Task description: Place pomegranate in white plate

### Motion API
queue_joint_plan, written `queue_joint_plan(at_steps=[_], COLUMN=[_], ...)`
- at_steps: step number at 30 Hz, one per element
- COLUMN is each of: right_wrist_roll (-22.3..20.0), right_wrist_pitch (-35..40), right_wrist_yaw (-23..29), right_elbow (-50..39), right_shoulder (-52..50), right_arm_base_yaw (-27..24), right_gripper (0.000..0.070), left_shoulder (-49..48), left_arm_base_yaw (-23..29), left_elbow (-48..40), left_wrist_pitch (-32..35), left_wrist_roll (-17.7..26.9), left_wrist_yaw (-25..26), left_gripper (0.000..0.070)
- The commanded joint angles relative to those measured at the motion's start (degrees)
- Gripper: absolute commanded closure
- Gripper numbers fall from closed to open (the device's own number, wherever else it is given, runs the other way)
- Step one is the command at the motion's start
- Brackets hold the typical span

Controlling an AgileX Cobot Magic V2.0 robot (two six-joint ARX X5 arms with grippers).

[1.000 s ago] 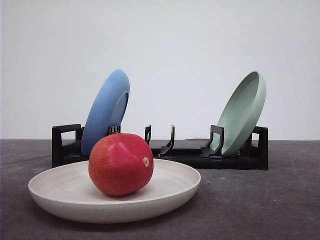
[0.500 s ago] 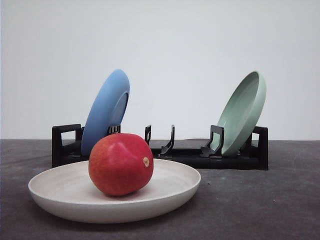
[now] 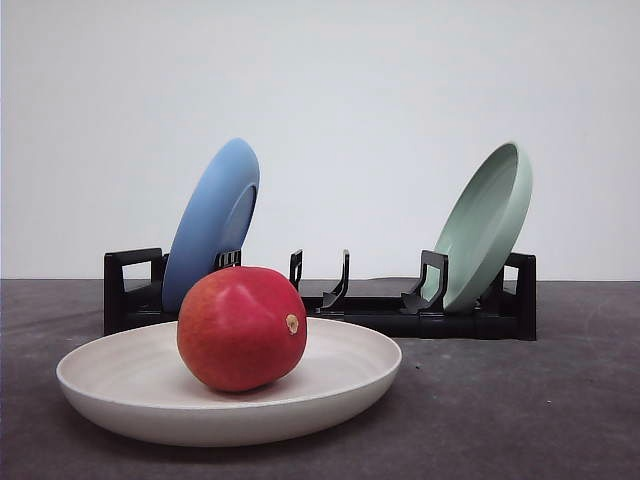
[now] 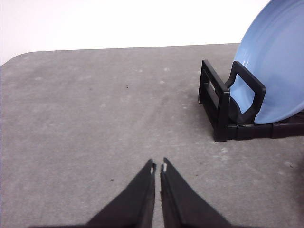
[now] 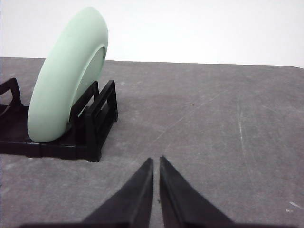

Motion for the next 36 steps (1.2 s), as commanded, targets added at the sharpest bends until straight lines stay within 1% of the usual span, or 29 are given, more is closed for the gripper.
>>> queue_joint_plan(at_steps=[1, 36], right_wrist_roll=[-0.44, -0.44], right_wrist_pitch=[0.48, 0.46], right_wrist_yaw=[0.04, 0.04], right_elbow=[-0.22, -0.22], right_shoulder=[0.02, 0.02], right_arm_base_yaw=[-0.13, -0.13], right_gripper=[0.0683, 0.0682], left_shoulder=[-0.07, -0.07], left_arm_base_yaw=[-0.09, -0.09], left_elbow=[-0.68, -0.68], left_wrist_pitch=[0.02, 0.02], left_wrist_roll=[0.44, 0.44], left_wrist_yaw=[0.24, 0.24], left_gripper=[0.07, 0.07])
